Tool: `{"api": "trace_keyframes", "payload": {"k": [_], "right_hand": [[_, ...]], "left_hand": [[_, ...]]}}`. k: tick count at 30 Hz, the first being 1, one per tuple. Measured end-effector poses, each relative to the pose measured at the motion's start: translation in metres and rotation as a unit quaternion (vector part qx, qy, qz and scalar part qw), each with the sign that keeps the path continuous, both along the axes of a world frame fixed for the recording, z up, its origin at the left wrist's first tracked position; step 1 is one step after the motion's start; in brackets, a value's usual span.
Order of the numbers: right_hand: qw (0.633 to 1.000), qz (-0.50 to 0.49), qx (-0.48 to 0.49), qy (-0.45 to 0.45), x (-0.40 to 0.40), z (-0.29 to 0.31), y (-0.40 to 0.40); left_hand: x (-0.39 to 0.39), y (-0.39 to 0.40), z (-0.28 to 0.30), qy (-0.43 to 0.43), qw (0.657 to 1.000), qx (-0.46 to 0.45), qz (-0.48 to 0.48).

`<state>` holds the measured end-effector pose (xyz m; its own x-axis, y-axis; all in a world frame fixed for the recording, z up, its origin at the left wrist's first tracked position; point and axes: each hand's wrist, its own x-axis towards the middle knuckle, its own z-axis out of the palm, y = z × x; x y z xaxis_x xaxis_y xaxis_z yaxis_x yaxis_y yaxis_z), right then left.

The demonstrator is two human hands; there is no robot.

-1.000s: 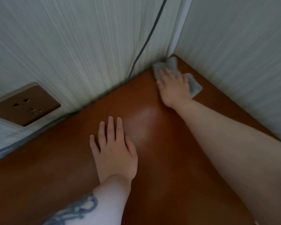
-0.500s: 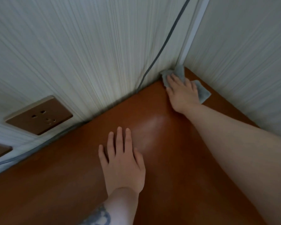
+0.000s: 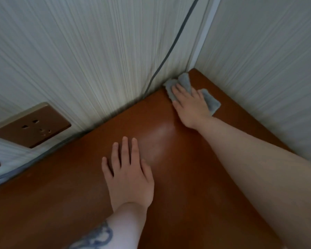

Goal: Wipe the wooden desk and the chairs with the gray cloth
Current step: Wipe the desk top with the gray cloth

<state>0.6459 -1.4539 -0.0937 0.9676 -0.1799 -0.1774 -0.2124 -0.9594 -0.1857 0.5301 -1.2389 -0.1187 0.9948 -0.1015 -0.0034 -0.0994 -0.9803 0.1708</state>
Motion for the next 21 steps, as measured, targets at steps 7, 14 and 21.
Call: {"api": "trace_keyframes", "payload": {"k": [7,14,21], "right_hand": [[0.989,-0.113,-0.043,-0.09,-0.094,-0.016,0.06],[0.999,-0.016,-0.014,-0.04,-0.113,-0.005,0.033],[0.973,-0.214,-0.039,-0.083,-0.224,-0.006,0.1]], "left_hand": [[0.0,-0.001,0.003,0.007,1.0,-0.004,0.005],[-0.002,0.0,0.007,0.028,1.0,-0.004,0.011],[-0.001,-0.001,0.007,0.026,0.999,-0.017,0.012]]}}
